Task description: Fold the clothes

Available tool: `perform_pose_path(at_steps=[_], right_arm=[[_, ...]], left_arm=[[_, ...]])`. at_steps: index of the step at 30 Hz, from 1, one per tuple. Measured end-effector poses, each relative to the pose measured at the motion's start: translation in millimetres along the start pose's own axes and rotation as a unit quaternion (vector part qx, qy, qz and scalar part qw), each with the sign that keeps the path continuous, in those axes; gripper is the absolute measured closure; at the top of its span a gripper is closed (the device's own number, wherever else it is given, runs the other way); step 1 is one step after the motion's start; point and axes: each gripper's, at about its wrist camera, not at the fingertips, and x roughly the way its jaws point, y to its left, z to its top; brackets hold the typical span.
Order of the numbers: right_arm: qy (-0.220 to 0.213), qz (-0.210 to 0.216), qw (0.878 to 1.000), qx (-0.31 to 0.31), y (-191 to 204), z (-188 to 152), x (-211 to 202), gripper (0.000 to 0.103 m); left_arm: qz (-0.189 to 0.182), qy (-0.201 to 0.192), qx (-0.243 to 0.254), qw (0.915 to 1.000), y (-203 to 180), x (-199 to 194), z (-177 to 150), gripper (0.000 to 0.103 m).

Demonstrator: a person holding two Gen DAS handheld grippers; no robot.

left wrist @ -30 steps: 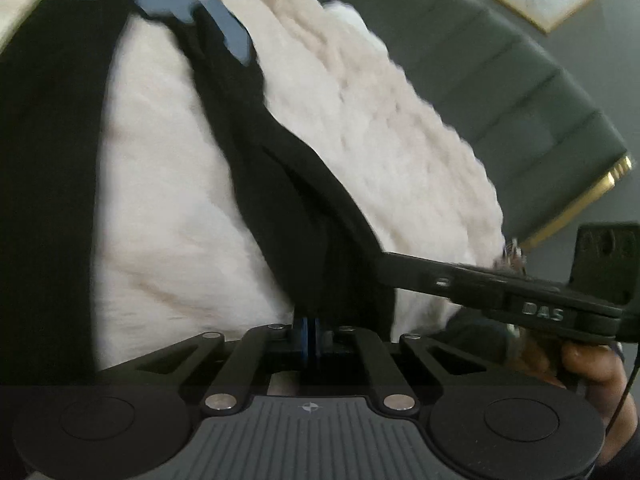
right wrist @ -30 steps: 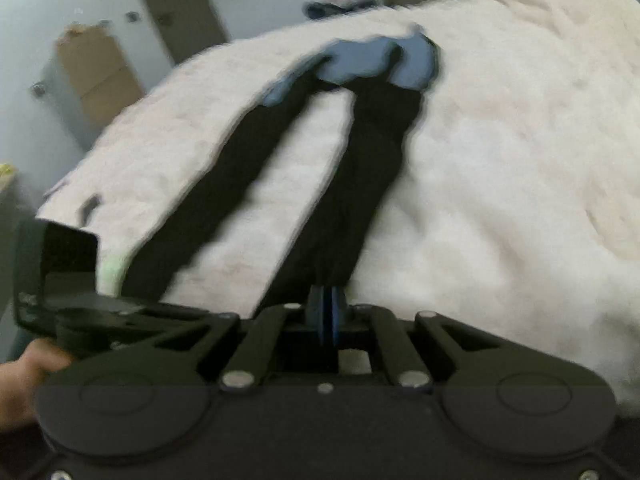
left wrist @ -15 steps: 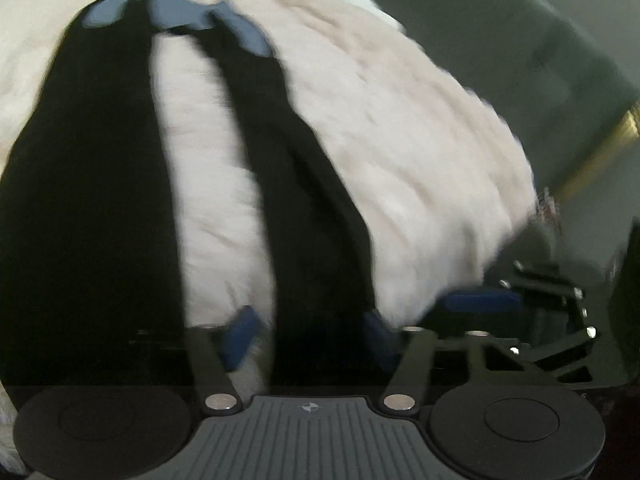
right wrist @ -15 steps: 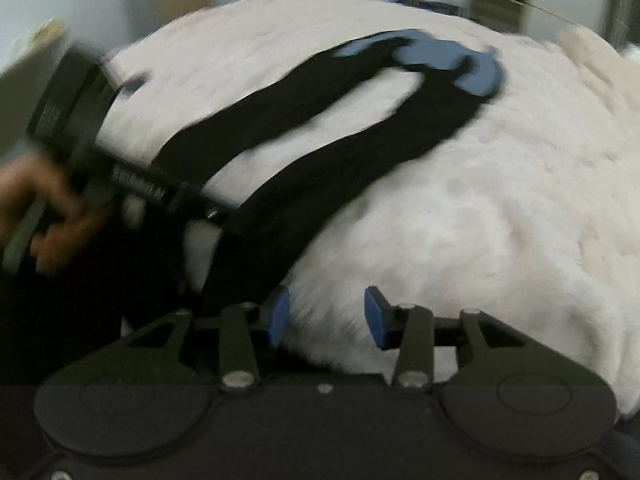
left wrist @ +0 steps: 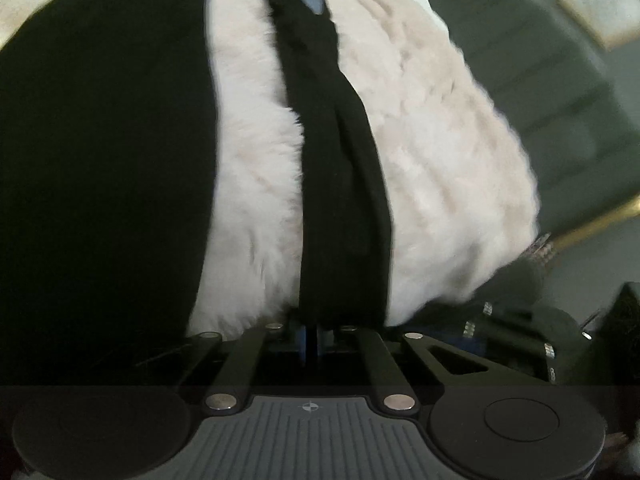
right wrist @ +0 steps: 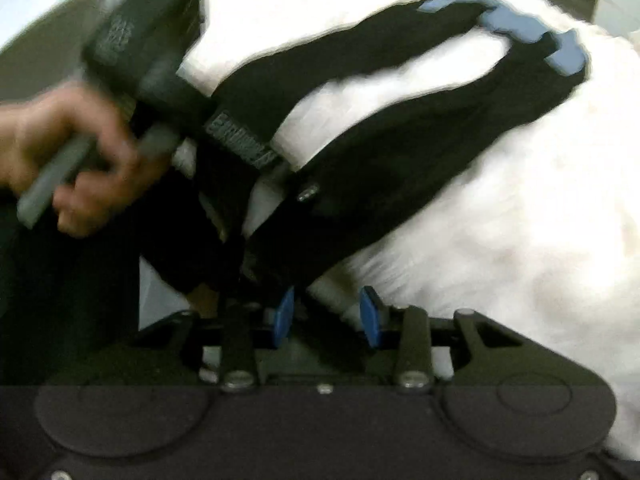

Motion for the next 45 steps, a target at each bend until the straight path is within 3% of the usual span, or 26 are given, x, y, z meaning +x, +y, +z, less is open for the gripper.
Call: perform_pose_path(at_steps=[2,3,6,8,10,12,13,17,20,24,25,26,27,32,33,34,35,37,38,40,42,43,44,45], right_arm=[[-0.03,-0.013,0.998,0.048,-25,7,-13,0.063],[-0.041,-0.016,0.997,0.071,-35,9,-16,0.063],[-0.08,-0.032,0.986,0.146,-78,25,-11,0.063],[-0.096,-0.043,0.974,0.201,-109,40,5,0.063],[-0.103,-0.042,0.966,0.233,-129,56,19,0.063],[-0.117,-0.053,0.959,0.251,-146,80,37,0.063],[-0.124,-0.062,0.958,0.252,-152,92,46,0.063],[-0.133,-0.084,0.953,0.258,-168,126,73,0.063],[-0.129,-0.101,0.949,0.27,-194,152,108,0.063],[-0.104,-0.114,0.947,0.281,-220,163,143,0.064],[-0.094,-0.116,0.948,0.28,-225,166,152,0.068],[-0.087,-0.116,0.951,0.272,-226,168,158,0.085],[-0.086,-0.114,0.952,0.27,-227,168,160,0.094],[-0.079,-0.118,0.959,0.247,-230,165,150,0.102],[-0.061,-0.161,0.962,0.213,-229,163,149,0.102],[-0.057,-0.174,0.962,0.205,-228,163,148,0.103],[-0.036,-0.239,0.955,0.17,-228,160,149,0.103],[-0.034,-0.242,0.952,0.186,-241,155,141,0.103],[-0.047,-0.22,0.95,0.214,-250,151,131,0.102],[-0.075,-0.219,0.952,0.198,-248,150,120,0.093],[-0.108,-0.181,0.961,0.181,-234,154,116,0.08],[-0.11,-0.176,0.961,0.18,-231,155,115,0.063],[-0.119,-0.159,0.965,0.172,-220,160,118,0.056],[-0.128,-0.15,0.969,0.148,-203,165,123,0.056]], left_arm=[[-0.055,0.014,0.0,0.9984,-5,-6,-5,0.101],[-0.061,0.018,0.014,0.9979,-9,-8,-5,0.101],[-0.021,0.001,0.064,0.9977,-22,-13,5,0.095],[0.019,-0.025,0.1,0.9945,-32,-18,18,0.078],[0.015,-0.063,0.117,0.9911,-41,-25,41,0.051],[0.026,-0.109,0.134,0.9845,-51,-23,88,0.04],[0.041,-0.125,0.139,0.9815,-53,-15,111,0.04],[0.106,-0.159,0.13,0.9728,-50,29,206,0.041],[0.102,-0.138,0.092,0.9809,-42,71,255,0.045],[0.107,-0.116,0.1,0.9824,-35,109,269,0.051],[0.109,-0.118,0.12,0.9797,-31,117,272,0.062],[0.107,-0.115,0.121,0.9802,-27,122,276,0.076],[0.103,-0.106,0.107,0.9831,-22,125,281,0.1],[0.097,-0.113,0.075,0.986,2,141,289,0.101],[0.106,-0.116,0.076,0.9846,2,142,287,0.101],[0.116,-0.117,0.079,0.9833,3,145,291,0.101],[0.116,-0.116,0.078,0.9833,4,146,296,0.101],[0.113,-0.114,0.079,0.9839,4,142,297,0.101],[0.114,-0.113,0.08,0.9837,3,140,297,0.101],[0.111,-0.112,0.083,0.984,1,136,295,0.101],[0.114,-0.111,0.086,0.9835,4,130,293,0.101],[0.115,-0.111,0.085,0.9835,4,129,292,0.101],[0.116,-0.11,0.083,0.9836,5,130,292,0.101],[0.116,-0.11,0.081,0.9837,6,130,292,0.101]])
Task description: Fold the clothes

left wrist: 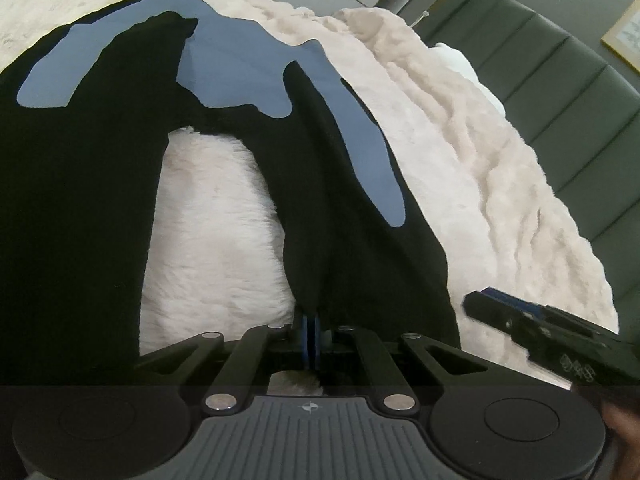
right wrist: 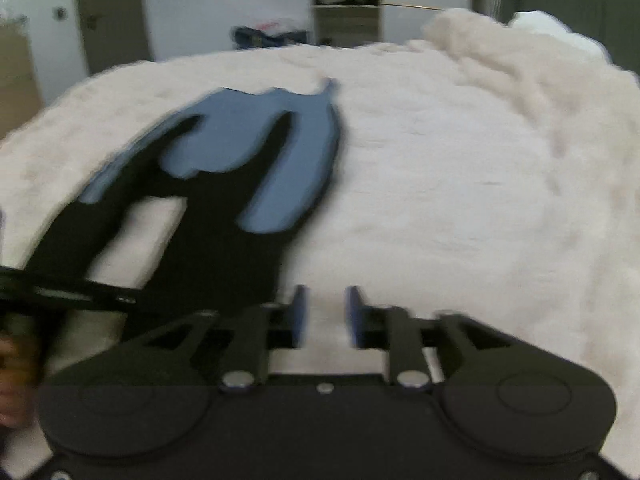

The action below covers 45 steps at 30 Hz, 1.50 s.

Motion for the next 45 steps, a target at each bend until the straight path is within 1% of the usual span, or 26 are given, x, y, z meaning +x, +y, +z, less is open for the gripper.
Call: perform_pose_path(at_steps=[3,4,5,6,9,12,14,15,16,17,21,23,24,25,26,29,31,32,34,35,36,37,38,40,42,45], right_arm=[[-0.01,0.024,0.995,-0.096,42,-5,-1,0.056],[0.018,-0.002,0.99,-0.143,53,-13,6,0.061],[0.046,-0.028,0.981,-0.188,64,-21,14,0.076],[0.074,-0.061,0.972,-0.215,63,-30,23,0.077],[0.099,-0.097,0.964,-0.228,47,-38,29,0.068],[0.085,-0.089,0.98,-0.159,28,-25,6,0.065],[0.064,-0.082,0.986,-0.128,23,-25,-22,0.063],[0.065,-0.069,0.99,-0.105,19,-24,-30,0.063],[0.067,-0.029,0.996,-0.05,12,-25,-44,0.061],[0.075,0.027,0.997,0.02,4,-32,-61,0.06],[0.114,0.054,0.99,0.069,11,-62,-86,0.058],[0.135,0.073,0.983,0.105,17,-90,-89,0.06],[0.138,0.083,0.98,0.116,18,-94,-88,0.062],[0.142,0.101,0.976,0.129,23,-98,-83,0.073],[0.136,0.105,0.978,0.116,32,-100,-82,0.092],[0.132,0.056,0.989,0.027,48,-95,-88,0.103],[0.127,-0.034,0.99,-0.055,54,-99,-98,0.103],[0.116,-0.112,0.978,-0.136,59,-107,-103,0.103],[0.125,-0.1,0.983,-0.091,43,-111,-112,0.103],[0.104,-0.045,0.994,-0.013,28,-109,-129,0.101],[0.089,-0.029,0.996,0.003,29,-108,-137,0.095],[0.085,-0.019,0.996,0.012,31,-108,-138,0.086],[0.077,0.026,0.995,0.048,33,-108,-142,0.067],[0.08,0.09,0.989,0.088,40,-112,-140,0.051],[0.078,0.118,0.985,0.1,47,-118,-140,0.051],[0.084,0.103,0.989,0.058,76,-126,-139,0.059]], left_arm=[[0.001,0.0,0.001,1.0,1,1,-1,0.1],[0.005,-0.001,0.004,1.0,2,1,-2,0.1],[0.009,-0.003,0.006,0.9999,2,0,-2,0.1],[0.008,-0.001,0.006,0.9999,3,0,-3,0.1],[0.012,0.006,0.008,0.9999,3,4,-3,0.098],[0.014,0.013,0.018,0.9997,-2,0,-4,0.094],[0.011,0.03,0.021,0.9993,-6,-11,-5,0.076],[-0.001,0.044,0.019,0.9989,-8,-21,-8,0.058],[-0.009,0.054,0.017,0.9983,-10,-29,-10,0.047],[-0.015,0.062,0.017,0.9978,-11,-35,-13,0.047],[-0.045,0.105,0.0,0.9935,-12,-84,-73,0.049],[-0.041,0.102,-0.003,0.994,-14,-93,-105,0.061],[-0.041,0.094,-0.006,0.9947,-15,-95,-117,0.083],[-0.042,0.086,-0.01,0.9954,-16,-96,-128,0.099],[-0.045,0.074,-0.022,0.996,-15,-97,-138,0.099],[-0.032,0.049,-0.027,0.9979,-10,-104,-149,0.101],[-0.015,0.039,-0.029,0.9987,-7,-110,-152,0.101],[-0.005,0.032,-0.023,0.9992,-9,-113,-154,0.101],[0.009,0.027,-0.01,0.9996,-15,-118,-158,0.098],[0.008,0.029,-0.007,0.9995,-18,-118,-159,0.098],[0.006,0.027,-0.01,0.9996,-17,-119,-160,0.097],[-0.001,0.021,-0.025,0.9995,-14,-120,-162,0.095],[-0.009,0.018,-0.038,0.9991,-11,-120,-163,0.094],[-0.026,0.025,-0.057,0.9977,-5,-120,-165,0.091],[-0.029,0.025,-0.052,0.9979,-7,-124,-165,0.084],[0.0,0.022,0.002,0.9997,-24,-137,-169,0.064]])
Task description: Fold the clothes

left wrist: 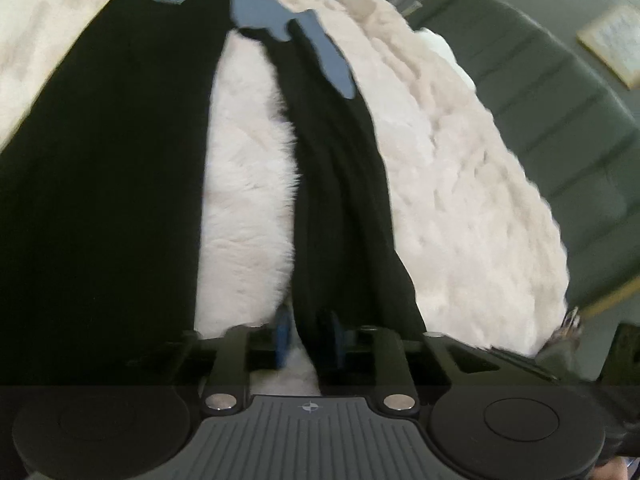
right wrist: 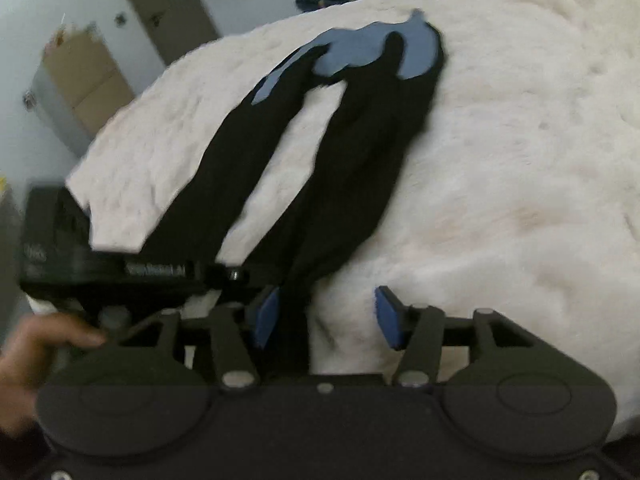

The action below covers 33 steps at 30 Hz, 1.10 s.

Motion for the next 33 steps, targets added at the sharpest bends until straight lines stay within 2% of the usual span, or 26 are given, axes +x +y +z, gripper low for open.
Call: perform_pose_path(at_steps=[1,2,3,4,5,6,7,8,11,16,17,21,23,25,29,31,33], right_arm=[[0.006,-0.005,1.0,-0.004,3,-3,2,0.087],[0.012,-0.01,1.0,-0.008,6,-5,5,0.099],[0.017,-0.014,1.0,-0.012,9,-8,7,0.1],[0.013,-0.009,1.0,-0.006,11,-8,8,0.1],[0.012,-0.015,1.0,-0.005,10,-9,6,0.1],[0.013,-0.019,1.0,-0.005,10,-10,4,0.1],[0.015,-0.022,1.0,-0.004,8,-10,3,0.1],[0.018,-0.025,1.0,-0.003,6,-10,2,0.1],[0.03,-0.037,0.999,-0.01,10,-16,6,0.1],[0.037,-0.081,0.994,-0.062,22,-23,6,0.101],[0.036,-0.103,0.991,-0.074,24,-24,5,0.102],[0.035,-0.121,0.988,-0.086,28,-30,-7,0.1],[0.018,-0.136,0.987,-0.089,32,-31,-24,0.094],[0.007,-0.135,0.988,-0.077,31,-33,-38,0.088],[0.014,-0.061,0.998,0.012,9,-40,-65,0.072],[0.032,-0.051,0.998,0.016,5,-47,-65,0.068],[0.065,-0.03,0.997,0.019,1,-57,-57,0.06]], left_arm=[[0.023,-0.001,0.025,0.9994,-10,-5,-4,0.053],[0.042,-0.003,0.044,0.9981,-18,-9,-7,0.047],[0.057,-0.008,0.062,0.9965,-25,-12,-12,0.039],[0.073,-0.013,0.084,0.9937,-34,-15,-20,0.042],[0.09,-0.017,0.103,0.9905,-42,-15,-28,0.051],[0.097,-0.017,0.111,0.9889,-44,-13,-33,0.072],[0.097,-0.015,0.113,0.9887,-43,-10,-37,0.087],[0.095,-0.008,0.11,0.9894,-41,-5,-42,0.09],[0.091,-0.003,0.105,0.9903,-36,-1,-43,0.091],[0.087,0.004,0.113,0.9898,-32,0,-43,0.091],[0.086,0.004,0.112,0.99,-31,-1,-44,0.091],[0.085,0.003,0.108,0.9905,-33,2,-44,0.09],[0.083,-0.001,0.1,0.9916,-33,-1,-42,0.088],[0.077,-0.003,0.085,0.9934,-32,-11,-42,0.08],[0.071,-0.007,0.073,0.9948,-30,-39,-52,0.08],[0.062,0.007,0.074,0.9953,-27,-48,-62,0.08],[0.056,0.019,0.075,0.9955,-25,-48,-68,0.079]])
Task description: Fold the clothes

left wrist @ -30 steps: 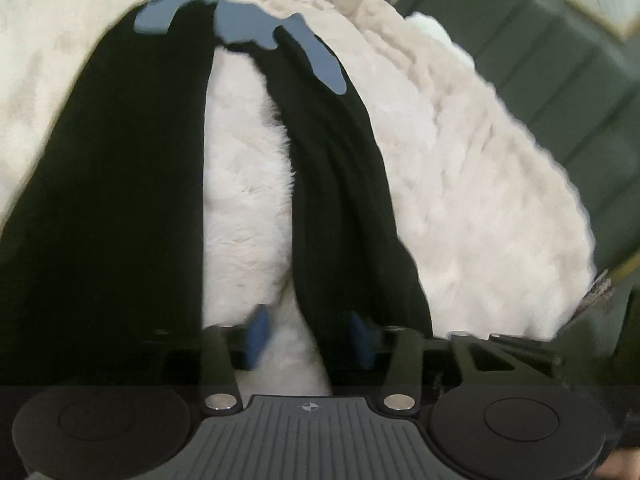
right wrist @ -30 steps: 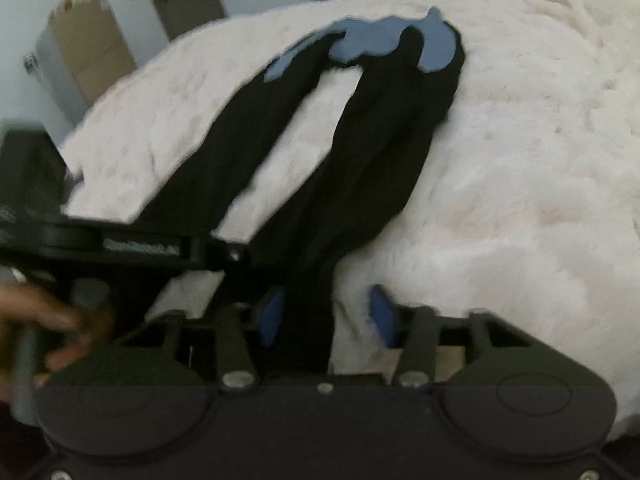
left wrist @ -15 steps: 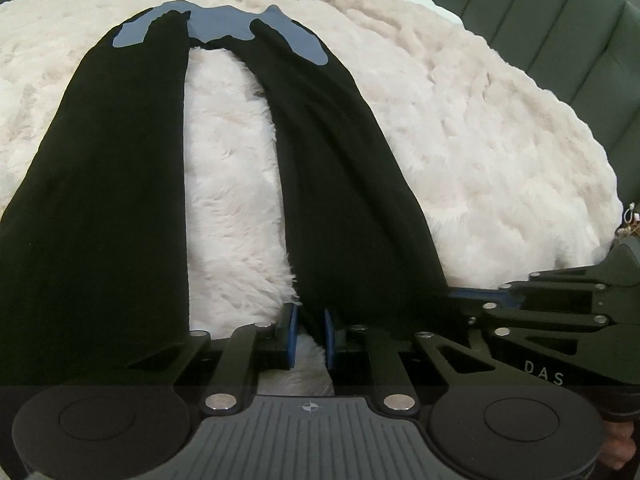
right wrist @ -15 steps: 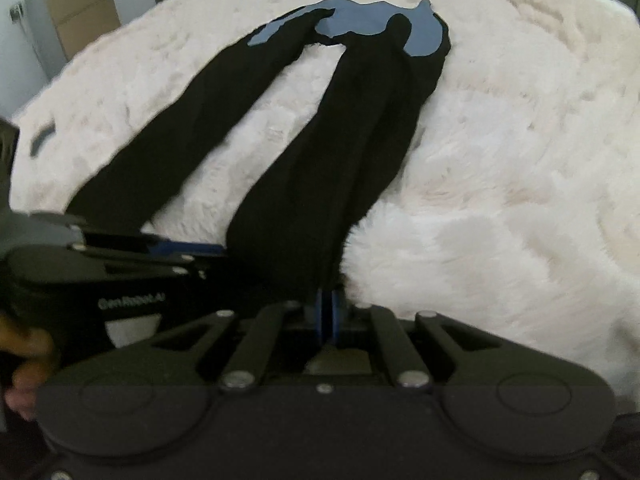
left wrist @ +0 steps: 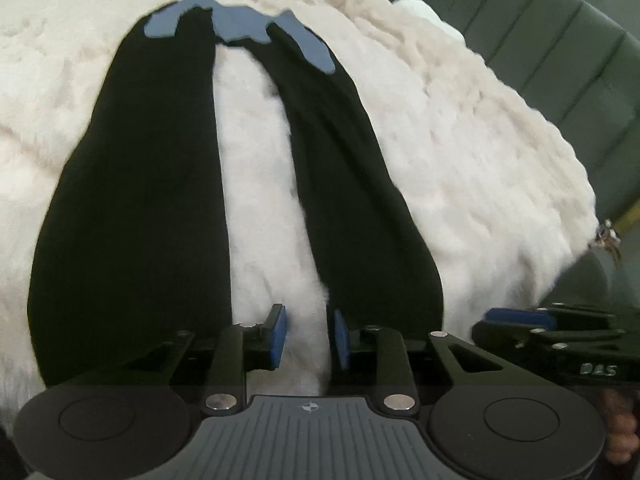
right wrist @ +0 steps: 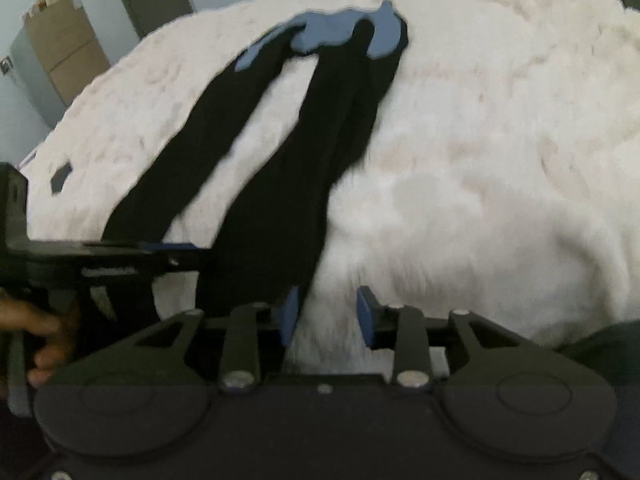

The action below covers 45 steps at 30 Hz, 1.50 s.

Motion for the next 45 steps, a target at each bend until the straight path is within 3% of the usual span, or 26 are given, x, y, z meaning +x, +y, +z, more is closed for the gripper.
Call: perform_pose_path(at_steps=[3,5,6,7,8,13,17,19,21,23,24,25,27,30,32,34,36,37,38,40,42,45], right_arm=[[0.057,0.062,0.996,0.012,-3,-19,38,0.059],[0.064,0.083,0.994,0.028,-3,-23,54,0.064],[0.064,0.091,0.993,0.03,-3,-23,58,0.074],[0.064,0.11,0.991,0.029,-3,-23,63,0.099],[0.062,0.105,0.992,0.026,-3,-21,55,0.102],[0.026,0.087,0.996,-0.005,-6,-12,-9,0.102],[0.007,0.052,0.998,-0.038,-13,-11,-47,0.102],[0.025,0.035,0.998,-0.04,-17,-14,-38,0.1],[0.074,0.003,0.996,-0.044,-23,-20,-18,0.097],[0.082,-0.005,0.996,-0.041,-27,-25,-21,0.088],[0.079,-0.004,0.996,-0.042,-27,-24,-25,0.084],[0.069,-0.003,0.997,-0.043,-27,-23,-32,0.073],[0.016,0.001,0.999,-0.029,-36,-11,-56,0.061],[-0.021,0.015,1.0,0.006,-48,2,-58,0.059],[-0.038,0.019,0.999,0.03,-61,17,-44,0.056],[-0.027,0.026,0.998,0.048,-67,22,-25,0.056],[0.009,0.037,0.997,0.06,-69,20,-1,0.059],[0.029,0.048,0.997,0.055,-64,15,9,0.074],[0.048,0.059,0.996,0.05,-58,11,19,0.101],[0.06,0.07,0.995,0.032,-47,6,20,0.102],[0.068,0.079,0.995,0.006,-33,2,19,0.102],[0.06,0.108,0.992,0.02,-35,4,6,0.102]], left_arm=[[-0.008,0.017,0.002,0.9998,1,16,-10,0.078],[-0.019,0.026,0.007,0.9994,-1,27,-9,0.079],[-0.021,0.03,0.015,0.9992,-4,31,-7,0.083],[-0.021,0.033,0.017,0.9991,-5,30,-6,0.096],[-0.024,0.034,0.014,0.999,-6,27,-6,0.096],[-0.058,0.039,0.021,0.9973,-23,9,-10,0.103],[-0.051,0.059,0.059,0.9952,-43,19,-22,0.102],[-0.05,0.078,0.049,0.9945,-40,26,-26,0.101],[-0.043,0.068,0.048,0.9956,-34,12,-18,0.1],[-0.035,0.059,0.048,0.9965,-28,-1,-12,0.086],[-0.029,0.043,0.049,0.9974,-22,-16,-4,0.069],[-0.021,0.026,0.048,0.9983,-15,-32,4,0.048],[0.006,-0.011,0.046,0.9989,3,-60,17,0.036],[0.056,-0.035,0.04,0.997,26,-78,30,0.034],[0.095,-0.038,0.008,0.9947,50,-78,34,0.034],[0.108,-0.02,-0.028,0.9935,71,-71,33,0.033],[0.119,0.004,-0.028,0.9925,74,-59,25,0.033],[0.124,0.017,-0.026,0.9918,75,-53,20,0.035],[0.123,0.025,-0.019,0.9919,75,-52,16,0.038],[0.108,0.036,0.002,0.9935,70,-55,10,0.099],[0.091,0.045,0.007,0.9948,68,-54,8,0.099],[0.079,0.024,-0.006,0.9965,75,-70,9,0.099]])
